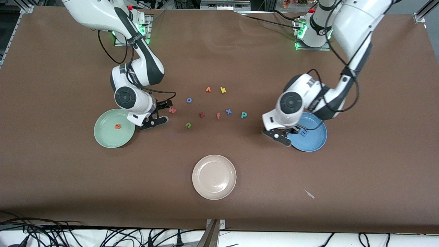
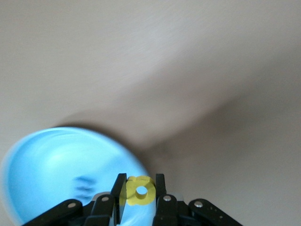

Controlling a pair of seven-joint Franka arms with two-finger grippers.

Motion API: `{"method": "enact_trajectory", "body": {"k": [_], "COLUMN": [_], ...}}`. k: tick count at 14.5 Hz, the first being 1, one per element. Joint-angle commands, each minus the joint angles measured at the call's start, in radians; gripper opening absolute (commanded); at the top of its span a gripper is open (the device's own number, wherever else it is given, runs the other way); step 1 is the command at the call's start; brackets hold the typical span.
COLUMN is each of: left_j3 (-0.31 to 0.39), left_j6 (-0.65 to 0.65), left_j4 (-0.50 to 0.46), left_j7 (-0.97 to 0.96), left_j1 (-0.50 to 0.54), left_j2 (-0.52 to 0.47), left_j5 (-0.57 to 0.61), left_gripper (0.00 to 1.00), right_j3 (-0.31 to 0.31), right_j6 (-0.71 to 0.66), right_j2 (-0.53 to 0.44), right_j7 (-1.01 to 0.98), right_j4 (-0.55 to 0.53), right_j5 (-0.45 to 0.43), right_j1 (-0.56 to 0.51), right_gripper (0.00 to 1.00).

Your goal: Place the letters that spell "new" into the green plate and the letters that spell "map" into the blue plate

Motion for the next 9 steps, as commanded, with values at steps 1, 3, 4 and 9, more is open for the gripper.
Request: {"method": "enact_trajectory", "body": {"k": [1,3,4,9], "left_j3": [-0.008,-0.009,-0.009,-0.016], "left_j6": [-0.02,-0.013,-0.011,-0.011], "left_j4": [-0.024,-0.032,-0.033,-0.027], "left_j7": [0.255,0.329,0.332,0.326], "left_j1": [0.105,0.151,0.15,0.153], "left_j2": [-0.023,-0.009,-0.004,0.0], "left_j5": [0.02,0.019,0.019,0.006], "left_gripper": [0.0,0.08,0.15,1.0], "right_j3": [0.011,0.011,0.009,0.011], "right_j6": [0.045,0.055,0.056,0.24], "right_j2": [-0.02,-0.018,-0.018,-0.01], "right_j7": [-0.12,-0.197,-0.203,-0.212], "right_j4": [-0.03,-0.032,-0.034,-0.103], "right_j5": [-0.028,-0.031,-0.033,-0.105], "right_j1": [0.011,0.011,0.011,0.046], "right_gripper": [1.0,1.0,1.0,1.0]}}
